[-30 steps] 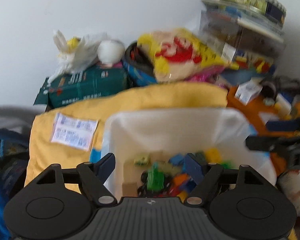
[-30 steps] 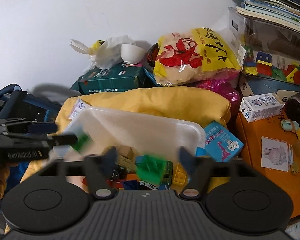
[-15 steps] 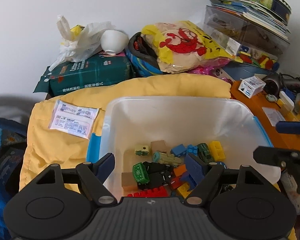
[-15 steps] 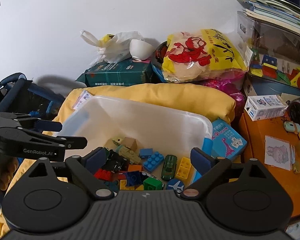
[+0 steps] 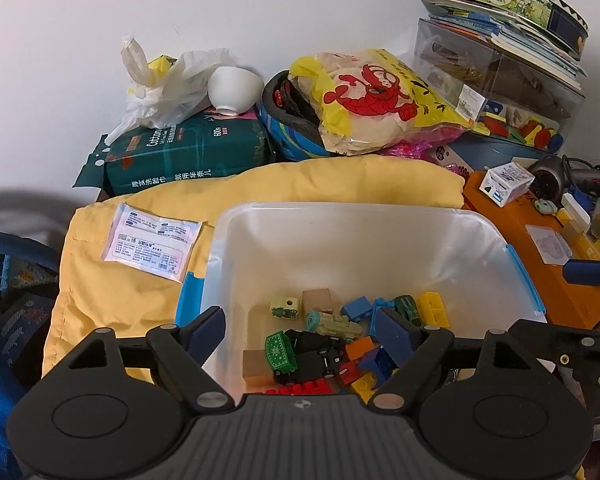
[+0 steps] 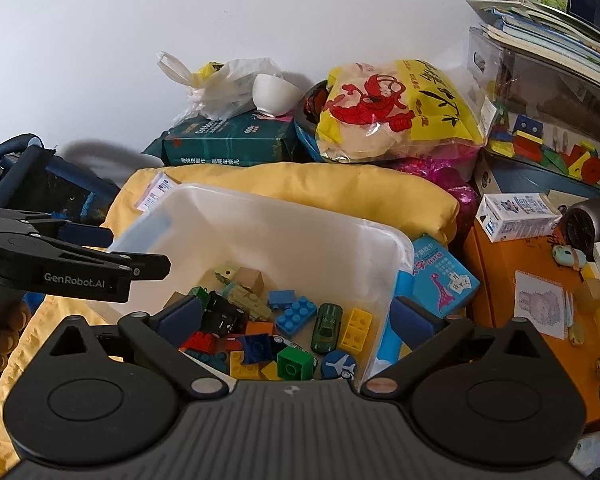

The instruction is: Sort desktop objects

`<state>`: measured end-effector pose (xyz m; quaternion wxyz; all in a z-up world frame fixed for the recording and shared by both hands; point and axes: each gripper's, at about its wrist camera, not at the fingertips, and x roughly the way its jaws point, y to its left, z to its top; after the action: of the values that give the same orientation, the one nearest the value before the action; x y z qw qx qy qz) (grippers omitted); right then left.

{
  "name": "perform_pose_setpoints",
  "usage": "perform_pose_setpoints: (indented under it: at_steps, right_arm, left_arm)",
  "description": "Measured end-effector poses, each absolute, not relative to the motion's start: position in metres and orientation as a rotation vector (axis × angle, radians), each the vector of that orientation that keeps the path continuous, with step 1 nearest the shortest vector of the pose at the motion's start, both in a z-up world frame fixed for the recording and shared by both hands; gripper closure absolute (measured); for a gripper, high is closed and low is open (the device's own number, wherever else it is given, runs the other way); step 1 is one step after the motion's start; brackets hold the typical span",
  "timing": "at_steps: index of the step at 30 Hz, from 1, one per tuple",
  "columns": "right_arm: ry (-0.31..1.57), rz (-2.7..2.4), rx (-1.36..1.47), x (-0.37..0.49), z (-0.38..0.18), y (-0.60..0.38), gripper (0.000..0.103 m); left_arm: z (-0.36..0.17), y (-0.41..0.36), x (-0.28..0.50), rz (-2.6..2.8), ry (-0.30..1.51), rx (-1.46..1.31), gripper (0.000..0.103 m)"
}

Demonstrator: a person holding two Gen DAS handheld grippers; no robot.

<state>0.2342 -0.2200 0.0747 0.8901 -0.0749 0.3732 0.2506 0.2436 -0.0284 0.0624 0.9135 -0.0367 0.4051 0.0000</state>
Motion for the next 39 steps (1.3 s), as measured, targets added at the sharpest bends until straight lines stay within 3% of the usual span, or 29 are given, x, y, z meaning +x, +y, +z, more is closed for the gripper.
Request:
perform_pose_setpoints:
  at_steps: [39]
  right_arm:
    - [0.832, 0.482, -0.160, 0.241, 0.062, -0.226, 0.000]
  left_arm:
    - [0.060, -0.032, 0.248, 0.008, 0.853, -0.061, 0.018]
